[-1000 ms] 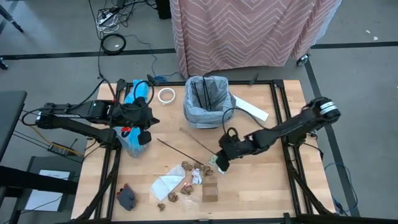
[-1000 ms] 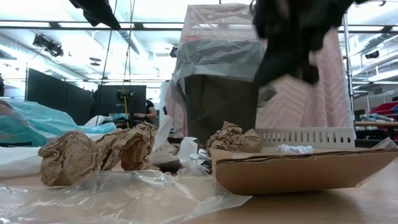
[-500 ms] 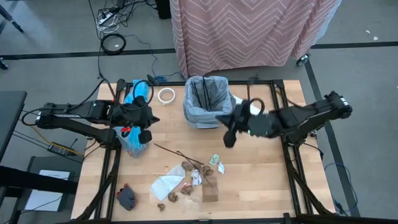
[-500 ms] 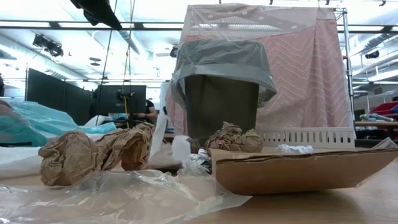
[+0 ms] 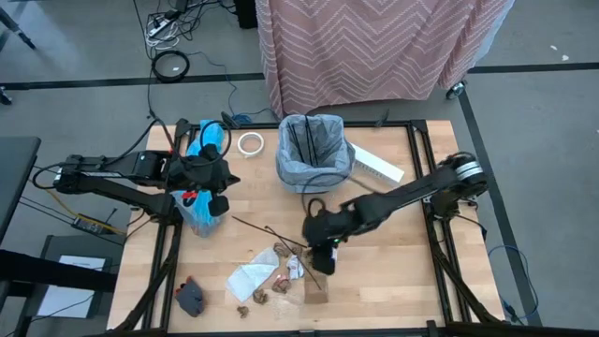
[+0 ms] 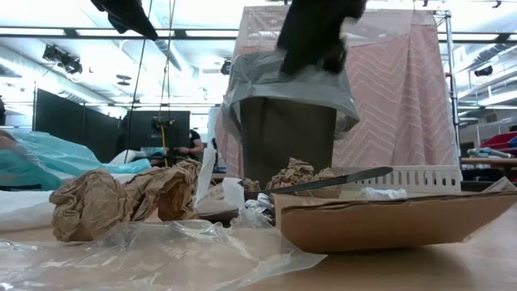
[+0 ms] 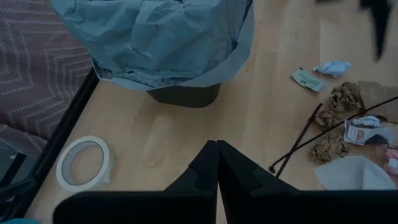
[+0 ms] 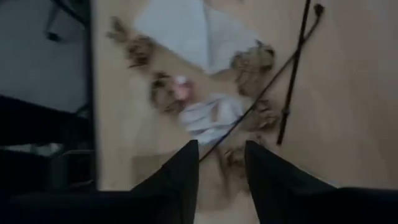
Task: Place trash/remove bag and relplace
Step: Put the brown napkin into the trash bin
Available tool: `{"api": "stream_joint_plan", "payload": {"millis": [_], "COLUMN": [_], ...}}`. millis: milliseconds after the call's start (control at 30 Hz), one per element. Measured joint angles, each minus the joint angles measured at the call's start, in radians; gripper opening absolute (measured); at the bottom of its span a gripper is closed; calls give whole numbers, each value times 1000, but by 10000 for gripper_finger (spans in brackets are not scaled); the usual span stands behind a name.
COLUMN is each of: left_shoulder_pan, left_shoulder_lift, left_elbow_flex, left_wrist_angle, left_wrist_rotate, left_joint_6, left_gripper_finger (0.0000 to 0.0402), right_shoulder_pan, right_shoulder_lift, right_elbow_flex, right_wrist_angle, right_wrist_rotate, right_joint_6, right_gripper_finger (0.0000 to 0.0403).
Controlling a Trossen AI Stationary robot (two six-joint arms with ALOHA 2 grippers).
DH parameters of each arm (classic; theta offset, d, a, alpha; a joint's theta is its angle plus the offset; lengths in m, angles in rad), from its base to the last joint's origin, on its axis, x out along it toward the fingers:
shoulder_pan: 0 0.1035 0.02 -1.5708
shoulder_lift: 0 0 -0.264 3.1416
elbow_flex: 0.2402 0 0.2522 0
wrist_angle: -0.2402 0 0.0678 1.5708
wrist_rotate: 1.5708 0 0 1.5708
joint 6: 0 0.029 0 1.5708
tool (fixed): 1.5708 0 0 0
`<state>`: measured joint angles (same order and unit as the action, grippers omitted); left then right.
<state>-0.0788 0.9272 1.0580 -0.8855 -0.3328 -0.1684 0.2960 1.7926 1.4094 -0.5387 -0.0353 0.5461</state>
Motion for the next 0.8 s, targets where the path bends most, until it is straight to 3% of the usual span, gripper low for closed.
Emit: {"api": "stream_joint_plan", "payload": {"millis": [300,500,800], "left_shoulder_pan": [0,0,0], "left_shoulder_lift": [0,0,0], "left_elbow_flex": [0,0,0], "left_wrist_angle": [-4,-9,-16], "left_wrist_rotate": [0,0,0], "left_joint_6": [1,2,6], "left_gripper_finger": [15,15,15], "right_shoulder_pan": [-55,-103,-64], "right_shoulder_lift": [139,205,236], "right_elbow_flex": [3,2,2], "right_wrist_angle": [177,181,149], "right_wrist_rotate": [31,17,-1], "right_joint_6": [-37,-49,-41], "right_gripper_finger": [120,119,118]}}
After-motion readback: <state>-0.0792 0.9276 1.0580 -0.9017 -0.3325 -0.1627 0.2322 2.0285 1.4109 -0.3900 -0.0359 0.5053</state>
